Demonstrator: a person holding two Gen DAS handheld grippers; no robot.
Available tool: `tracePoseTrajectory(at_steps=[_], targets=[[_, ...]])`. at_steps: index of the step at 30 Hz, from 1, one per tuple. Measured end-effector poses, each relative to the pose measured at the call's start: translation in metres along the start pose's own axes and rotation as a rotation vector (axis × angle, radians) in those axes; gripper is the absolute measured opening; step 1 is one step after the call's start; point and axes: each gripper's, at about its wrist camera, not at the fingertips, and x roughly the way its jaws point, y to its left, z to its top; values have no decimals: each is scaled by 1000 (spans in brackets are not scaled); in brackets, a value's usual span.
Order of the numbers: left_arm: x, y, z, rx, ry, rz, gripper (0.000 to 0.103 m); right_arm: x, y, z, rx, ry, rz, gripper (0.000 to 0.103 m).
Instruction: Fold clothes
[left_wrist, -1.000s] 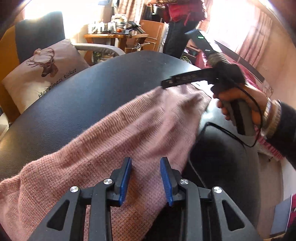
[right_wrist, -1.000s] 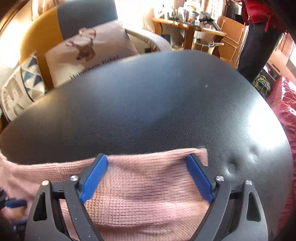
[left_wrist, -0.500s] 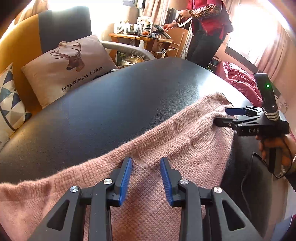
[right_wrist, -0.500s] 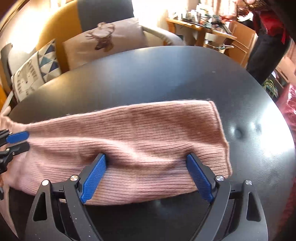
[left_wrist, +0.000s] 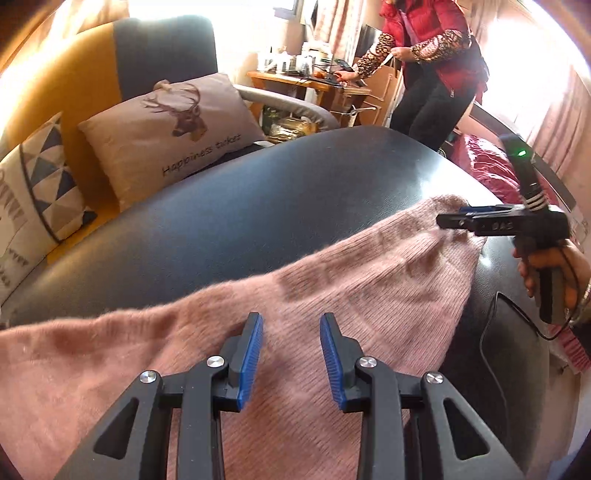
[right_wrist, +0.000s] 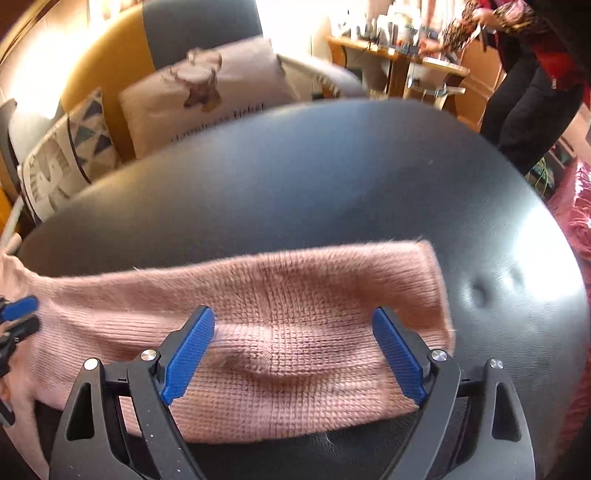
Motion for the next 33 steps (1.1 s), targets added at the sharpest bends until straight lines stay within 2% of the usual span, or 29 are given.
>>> tracePoseTrajectory(at_steps=[4, 9, 11, 15, 18, 21, 25, 28, 33], targets=[[3, 8, -7, -8, 1, 9, 32, 6, -1, 1, 9, -46, -23, 98], [10, 7, 5, -1, 10, 20, 33, -1, 3, 6, 23, -28, -74, 98], [4, 11, 4, -19, 6, 6, 33, -16, 18, 1, 3, -61, -49, 98], [-10, 28, -7, -54, 7, 45, 33, -38, 62, -21, -131, -115, 6, 98], [-25, 39, -17, -89, 15, 66, 33, -33, 85, -40, -176, -77, 24, 98], [-34, 38, -31, -92, 19, 84, 33, -16, 81, -51, -171, -49, 38, 100], [-33, 28, -45, -45, -5, 126, 36, -11, 62, -53, -134, -70, 50, 103], [-24, 19, -38, -39, -12, 141, 41, -8, 55, -46, -145, -65, 37, 103], [-2, 8, -12, -74, -9, 108, 49, 2, 36, -27, -119, -71, 12, 103]])
